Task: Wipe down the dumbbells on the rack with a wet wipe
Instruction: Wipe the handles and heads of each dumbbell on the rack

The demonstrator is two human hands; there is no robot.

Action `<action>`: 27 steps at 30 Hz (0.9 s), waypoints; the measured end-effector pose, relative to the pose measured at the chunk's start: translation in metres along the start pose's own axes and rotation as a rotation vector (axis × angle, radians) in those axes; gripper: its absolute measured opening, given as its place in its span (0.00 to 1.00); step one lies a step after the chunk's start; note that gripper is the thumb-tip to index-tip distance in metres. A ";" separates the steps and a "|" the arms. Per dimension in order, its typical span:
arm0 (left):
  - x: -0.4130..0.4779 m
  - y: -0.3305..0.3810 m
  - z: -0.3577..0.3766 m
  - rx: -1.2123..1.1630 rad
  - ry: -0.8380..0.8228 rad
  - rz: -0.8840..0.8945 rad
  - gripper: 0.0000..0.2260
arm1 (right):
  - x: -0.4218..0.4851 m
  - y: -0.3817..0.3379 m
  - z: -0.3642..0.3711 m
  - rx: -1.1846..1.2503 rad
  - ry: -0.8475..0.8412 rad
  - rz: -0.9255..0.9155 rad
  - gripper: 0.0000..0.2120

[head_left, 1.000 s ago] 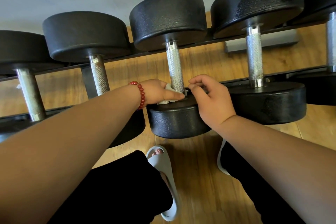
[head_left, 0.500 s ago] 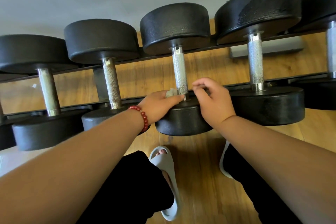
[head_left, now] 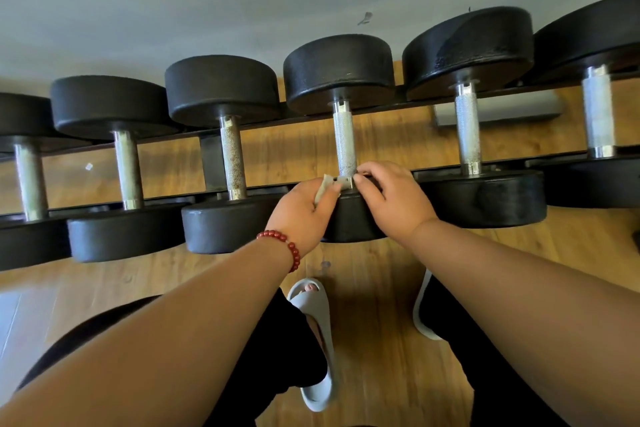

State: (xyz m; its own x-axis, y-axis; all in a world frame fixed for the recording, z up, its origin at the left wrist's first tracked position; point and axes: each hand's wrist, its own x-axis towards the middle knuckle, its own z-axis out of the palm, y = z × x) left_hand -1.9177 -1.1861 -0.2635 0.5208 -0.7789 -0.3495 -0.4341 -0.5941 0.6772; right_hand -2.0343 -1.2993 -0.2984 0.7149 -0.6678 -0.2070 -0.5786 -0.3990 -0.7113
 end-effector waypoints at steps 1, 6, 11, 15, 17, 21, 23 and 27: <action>-0.003 -0.001 0.001 0.001 0.011 0.013 0.11 | -0.003 -0.001 -0.002 -0.003 -0.007 0.013 0.19; -0.012 -0.006 -0.001 0.143 0.025 0.075 0.12 | -0.019 -0.011 -0.008 -0.160 -0.025 -0.008 0.23; -0.023 -0.005 -0.011 0.431 0.043 0.263 0.20 | -0.032 -0.021 -0.011 -0.376 0.014 -0.141 0.23; -0.036 -0.004 -0.026 0.612 0.089 0.328 0.22 | -0.043 -0.034 -0.016 -0.401 0.058 -0.172 0.23; -0.043 -0.006 -0.037 0.657 0.118 0.338 0.23 | -0.047 -0.042 -0.019 -0.417 0.065 -0.185 0.24; -0.054 -0.012 -0.060 0.709 0.166 0.342 0.22 | -0.056 -0.061 -0.019 -0.501 0.030 -0.231 0.24; -0.056 -0.016 -0.070 0.717 0.181 0.320 0.22 | -0.059 -0.073 -0.016 -0.527 0.009 -0.258 0.24; -0.055 -0.025 -0.087 0.723 0.214 0.316 0.22 | -0.054 -0.094 -0.009 -0.530 -0.016 -0.289 0.25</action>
State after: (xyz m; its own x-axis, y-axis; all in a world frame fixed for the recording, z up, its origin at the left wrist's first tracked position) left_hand -1.8713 -1.1104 -0.2046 0.3922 -0.9194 -0.0311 -0.9127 -0.3931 0.1119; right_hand -2.0218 -1.2314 -0.2140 0.8756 -0.4783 -0.0681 -0.4743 -0.8242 -0.3094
